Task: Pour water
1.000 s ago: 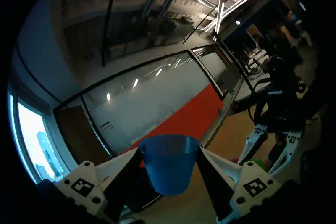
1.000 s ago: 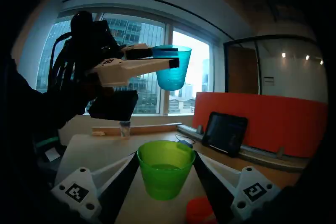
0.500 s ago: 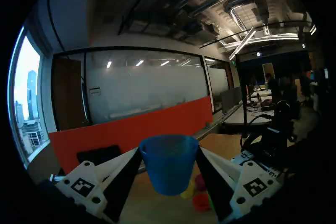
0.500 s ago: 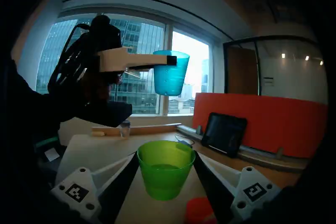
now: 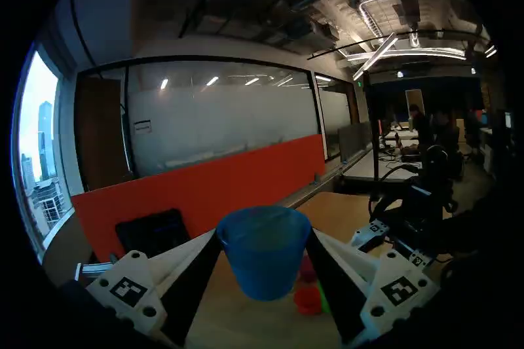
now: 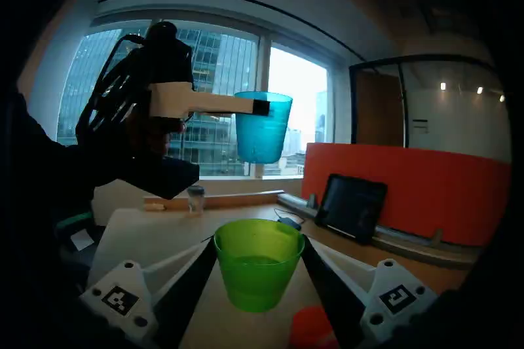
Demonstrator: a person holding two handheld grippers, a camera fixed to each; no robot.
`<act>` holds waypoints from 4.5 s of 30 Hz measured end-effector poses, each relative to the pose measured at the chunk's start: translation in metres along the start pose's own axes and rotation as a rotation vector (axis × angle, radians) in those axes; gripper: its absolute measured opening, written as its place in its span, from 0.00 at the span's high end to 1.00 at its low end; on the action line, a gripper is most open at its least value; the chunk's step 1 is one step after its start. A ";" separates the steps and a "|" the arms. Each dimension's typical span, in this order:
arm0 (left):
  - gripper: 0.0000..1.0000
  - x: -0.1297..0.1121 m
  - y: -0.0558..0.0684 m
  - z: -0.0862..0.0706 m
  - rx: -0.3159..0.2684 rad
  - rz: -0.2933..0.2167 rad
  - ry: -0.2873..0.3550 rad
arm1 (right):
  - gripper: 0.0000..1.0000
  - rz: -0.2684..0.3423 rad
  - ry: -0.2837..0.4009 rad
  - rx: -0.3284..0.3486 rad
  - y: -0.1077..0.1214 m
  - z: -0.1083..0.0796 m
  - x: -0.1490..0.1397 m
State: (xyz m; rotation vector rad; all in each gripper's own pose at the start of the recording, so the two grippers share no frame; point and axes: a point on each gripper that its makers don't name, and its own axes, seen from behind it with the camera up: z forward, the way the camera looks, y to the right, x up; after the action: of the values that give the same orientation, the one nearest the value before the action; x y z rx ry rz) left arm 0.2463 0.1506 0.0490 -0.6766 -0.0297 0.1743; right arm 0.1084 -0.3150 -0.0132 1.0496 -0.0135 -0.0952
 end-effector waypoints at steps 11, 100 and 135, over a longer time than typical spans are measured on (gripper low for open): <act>0.12 -0.012 -0.003 -0.003 -0.002 -0.010 -0.022 | 0.08 0.004 -0.011 0.008 -0.002 -0.003 0.001; 0.11 -0.293 0.089 0.009 -0.265 0.043 -0.526 | 0.06 -0.013 -0.575 0.118 0.002 -0.082 -0.167; 0.06 -0.326 0.091 -0.001 -0.270 0.019 -0.593 | 0.06 -0.016 -0.620 0.106 0.004 -0.086 -0.193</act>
State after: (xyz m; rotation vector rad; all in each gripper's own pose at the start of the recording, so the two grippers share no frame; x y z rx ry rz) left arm -0.0882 0.1643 0.0012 -0.8749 -0.6251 0.3898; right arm -0.0785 -0.2224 -0.0463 1.0909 -0.5762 -0.4346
